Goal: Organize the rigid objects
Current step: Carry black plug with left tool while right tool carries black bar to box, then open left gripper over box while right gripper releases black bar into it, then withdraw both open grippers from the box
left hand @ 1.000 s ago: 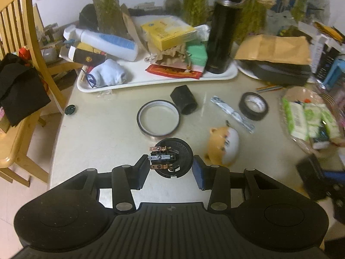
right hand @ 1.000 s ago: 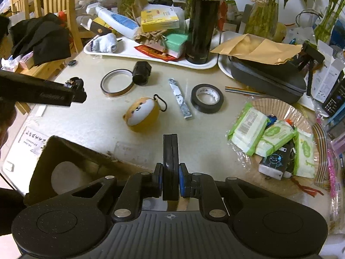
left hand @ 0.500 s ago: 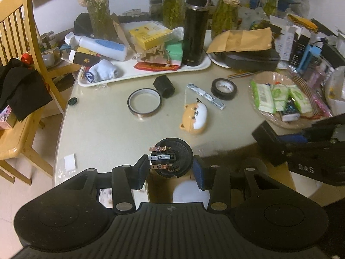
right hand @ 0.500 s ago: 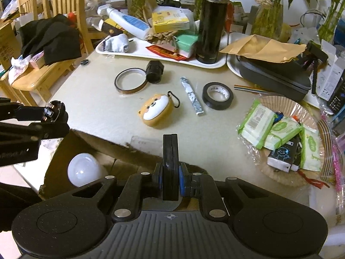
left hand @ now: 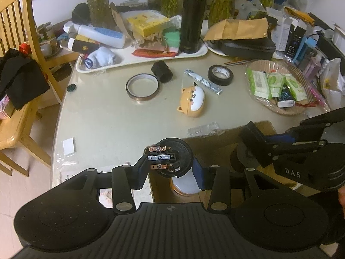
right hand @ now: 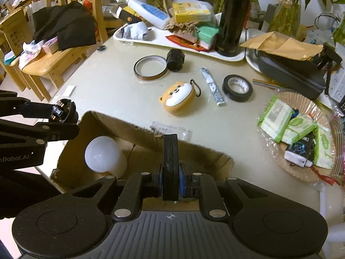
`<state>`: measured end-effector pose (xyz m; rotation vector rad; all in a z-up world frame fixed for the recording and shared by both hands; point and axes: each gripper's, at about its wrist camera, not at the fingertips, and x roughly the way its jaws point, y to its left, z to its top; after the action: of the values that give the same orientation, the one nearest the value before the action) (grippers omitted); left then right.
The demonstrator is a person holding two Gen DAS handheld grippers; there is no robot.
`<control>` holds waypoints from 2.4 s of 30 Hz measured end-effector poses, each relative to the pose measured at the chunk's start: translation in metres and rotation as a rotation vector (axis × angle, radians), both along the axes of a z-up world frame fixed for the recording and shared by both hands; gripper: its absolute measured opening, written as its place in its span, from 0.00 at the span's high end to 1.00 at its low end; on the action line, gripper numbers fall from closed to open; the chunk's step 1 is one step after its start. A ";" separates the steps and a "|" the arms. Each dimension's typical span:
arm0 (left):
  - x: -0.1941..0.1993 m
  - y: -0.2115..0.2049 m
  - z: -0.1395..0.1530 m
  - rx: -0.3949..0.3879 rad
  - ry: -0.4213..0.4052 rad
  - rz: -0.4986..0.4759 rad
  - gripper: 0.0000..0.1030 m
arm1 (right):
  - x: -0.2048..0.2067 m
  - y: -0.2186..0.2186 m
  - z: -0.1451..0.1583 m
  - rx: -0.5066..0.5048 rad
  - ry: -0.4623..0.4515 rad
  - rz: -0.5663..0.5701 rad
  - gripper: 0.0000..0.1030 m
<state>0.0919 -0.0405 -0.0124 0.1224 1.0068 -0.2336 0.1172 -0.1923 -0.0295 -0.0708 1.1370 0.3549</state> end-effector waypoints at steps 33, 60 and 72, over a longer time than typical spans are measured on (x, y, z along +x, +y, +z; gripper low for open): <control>0.000 -0.005 -0.030 -0.006 0.129 -0.039 0.28 | 0.003 -0.015 -0.021 0.022 0.108 -0.049 0.05; 0.013 0.020 -0.020 -0.066 -0.035 0.139 0.28 | 0.019 -0.026 -0.020 -0.040 -0.035 -0.146 0.00; 0.010 0.031 -0.019 -0.093 -0.121 0.185 0.10 | 0.038 -0.025 -0.026 -0.034 -0.103 -0.171 0.00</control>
<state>0.1021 -0.0099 -0.0309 -0.0406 0.8794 -0.1022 0.1551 -0.2177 -0.0551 -0.0213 1.0391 0.1772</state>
